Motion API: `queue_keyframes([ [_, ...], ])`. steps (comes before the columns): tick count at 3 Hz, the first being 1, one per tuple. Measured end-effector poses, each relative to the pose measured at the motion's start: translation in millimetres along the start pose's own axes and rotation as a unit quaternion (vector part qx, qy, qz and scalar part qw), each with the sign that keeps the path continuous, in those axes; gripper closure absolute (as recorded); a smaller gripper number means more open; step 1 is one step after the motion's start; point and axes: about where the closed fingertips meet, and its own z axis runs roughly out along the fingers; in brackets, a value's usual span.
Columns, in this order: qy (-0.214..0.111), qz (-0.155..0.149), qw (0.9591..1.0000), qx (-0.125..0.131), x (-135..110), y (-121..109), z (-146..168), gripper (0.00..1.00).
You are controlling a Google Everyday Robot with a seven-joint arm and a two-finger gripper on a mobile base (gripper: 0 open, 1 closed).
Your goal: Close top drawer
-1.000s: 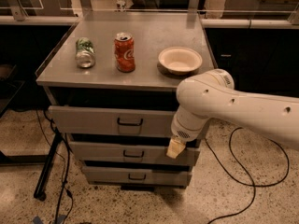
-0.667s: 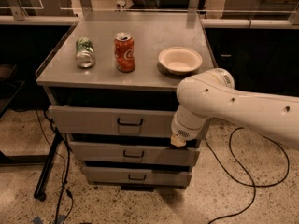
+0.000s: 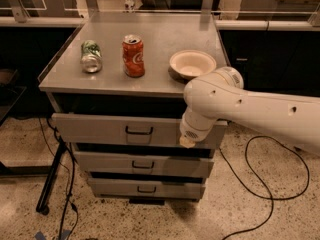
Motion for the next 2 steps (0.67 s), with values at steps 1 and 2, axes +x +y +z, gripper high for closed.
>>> queue_keyframes([
  [1,-0.002,0.0,0.9998,0.019,-7.2,-14.6,2.5,0.99],
  [2,-0.002,0.0,0.9998,0.019,-7.2,-14.6,2.5,0.76],
])
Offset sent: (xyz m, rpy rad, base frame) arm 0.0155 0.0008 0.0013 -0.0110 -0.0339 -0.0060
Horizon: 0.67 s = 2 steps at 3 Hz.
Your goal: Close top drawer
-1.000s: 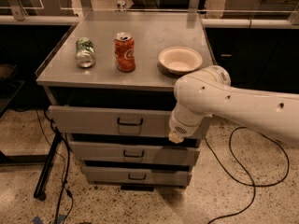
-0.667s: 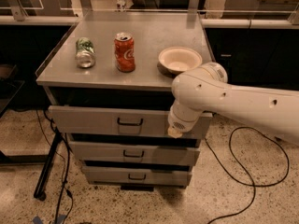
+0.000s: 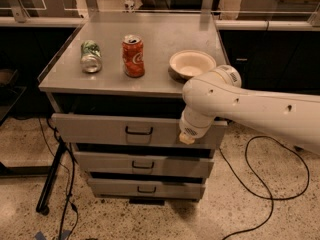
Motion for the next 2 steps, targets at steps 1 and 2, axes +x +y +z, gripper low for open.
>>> queue_keyframes([
  [1,0.0,0.0,1.0,0.0,0.0,0.0,0.0,0.54],
  [2,0.0,0.0,1.0,0.0,0.0,0.0,0.0,0.23],
])
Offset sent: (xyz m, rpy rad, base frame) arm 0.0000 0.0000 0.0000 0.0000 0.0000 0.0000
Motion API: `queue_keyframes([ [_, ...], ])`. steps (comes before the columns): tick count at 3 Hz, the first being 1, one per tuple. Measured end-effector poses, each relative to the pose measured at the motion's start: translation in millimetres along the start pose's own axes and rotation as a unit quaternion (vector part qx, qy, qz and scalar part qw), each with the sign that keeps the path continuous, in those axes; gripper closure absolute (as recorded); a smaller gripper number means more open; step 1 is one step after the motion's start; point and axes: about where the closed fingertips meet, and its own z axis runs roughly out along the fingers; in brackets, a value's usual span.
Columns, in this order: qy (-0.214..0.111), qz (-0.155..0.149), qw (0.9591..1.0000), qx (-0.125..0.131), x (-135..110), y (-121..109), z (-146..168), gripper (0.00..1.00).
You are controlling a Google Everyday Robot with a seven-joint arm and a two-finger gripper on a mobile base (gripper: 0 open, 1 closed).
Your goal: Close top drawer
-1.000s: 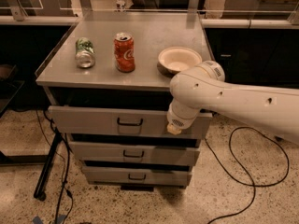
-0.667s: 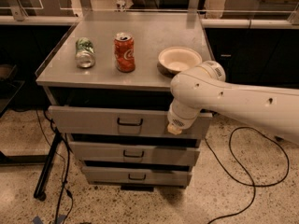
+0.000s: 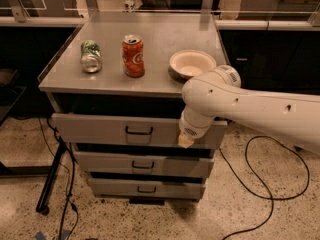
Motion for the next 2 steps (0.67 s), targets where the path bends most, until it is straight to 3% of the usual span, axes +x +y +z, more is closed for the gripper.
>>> queue_keyframes([
  [1,0.0,0.0,1.0,0.0,0.0,0.0,0.0,0.0],
  [2,0.0,0.0,1.0,0.0,0.0,0.0,0.0,0.0],
])
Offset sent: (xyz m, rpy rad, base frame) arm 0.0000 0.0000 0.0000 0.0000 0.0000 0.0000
